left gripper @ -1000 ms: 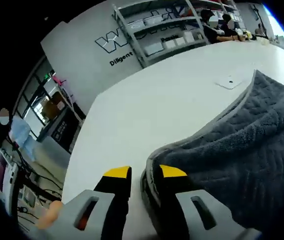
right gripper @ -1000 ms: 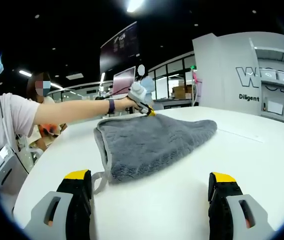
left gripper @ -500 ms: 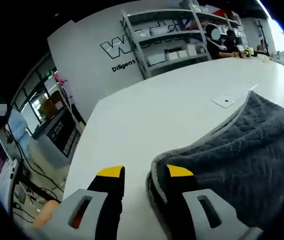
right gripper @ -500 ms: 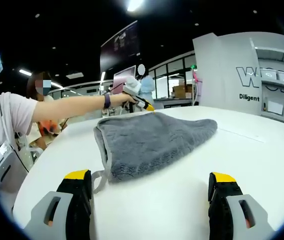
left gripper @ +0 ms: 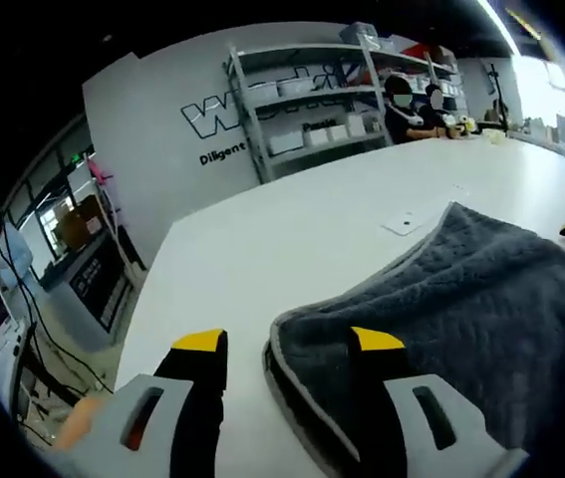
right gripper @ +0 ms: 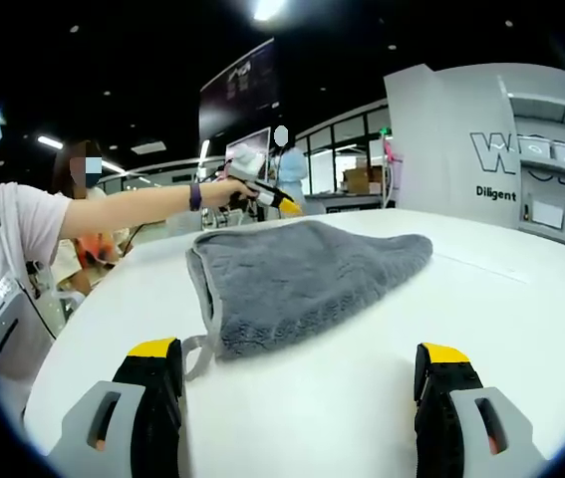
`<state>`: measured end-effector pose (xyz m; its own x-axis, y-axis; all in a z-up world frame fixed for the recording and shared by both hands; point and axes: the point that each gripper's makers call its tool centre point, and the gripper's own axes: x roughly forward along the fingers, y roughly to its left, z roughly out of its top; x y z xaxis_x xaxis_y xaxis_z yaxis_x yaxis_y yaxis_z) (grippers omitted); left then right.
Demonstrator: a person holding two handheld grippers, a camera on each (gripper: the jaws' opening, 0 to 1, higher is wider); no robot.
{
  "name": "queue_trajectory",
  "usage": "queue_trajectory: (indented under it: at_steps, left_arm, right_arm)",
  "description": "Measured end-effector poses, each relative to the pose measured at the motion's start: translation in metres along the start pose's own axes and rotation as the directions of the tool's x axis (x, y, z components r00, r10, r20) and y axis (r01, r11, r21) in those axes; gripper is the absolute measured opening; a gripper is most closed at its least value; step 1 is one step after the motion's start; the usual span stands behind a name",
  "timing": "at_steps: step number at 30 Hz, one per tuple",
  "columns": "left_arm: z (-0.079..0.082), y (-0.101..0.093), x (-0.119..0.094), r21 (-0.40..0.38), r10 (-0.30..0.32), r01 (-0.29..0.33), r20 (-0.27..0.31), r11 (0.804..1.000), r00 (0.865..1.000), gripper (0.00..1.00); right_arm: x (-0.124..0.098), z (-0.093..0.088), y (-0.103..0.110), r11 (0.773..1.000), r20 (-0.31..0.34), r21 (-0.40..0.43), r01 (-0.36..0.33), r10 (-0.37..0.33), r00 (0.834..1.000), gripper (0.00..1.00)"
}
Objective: Fold the towel on the table until its edges align and the towel forms a compact rectangular stack.
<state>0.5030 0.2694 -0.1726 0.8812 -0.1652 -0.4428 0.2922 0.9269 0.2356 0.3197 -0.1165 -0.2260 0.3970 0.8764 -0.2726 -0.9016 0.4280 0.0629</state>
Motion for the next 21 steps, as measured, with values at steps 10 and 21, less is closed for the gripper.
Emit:
queue_trajectory:
  at_steps: [10, 21]
  left_arm:
    - [0.0, -0.05, -0.033, 0.003, -0.188, 0.189, 0.126, 0.982, 0.974, 0.65]
    - [-0.012, -0.09, -0.075, 0.002, -0.31, 0.315, 0.184, 0.949, 0.933, 0.79]
  right_arm:
    - [0.001, -0.001, -0.002, 1.0, -0.003, -0.003, 0.004, -0.004, 1.0, 0.99]
    - [0.0, -0.002, -0.002, 1.0, -0.006, -0.005, 0.011, -0.011, 1.0, 0.99]
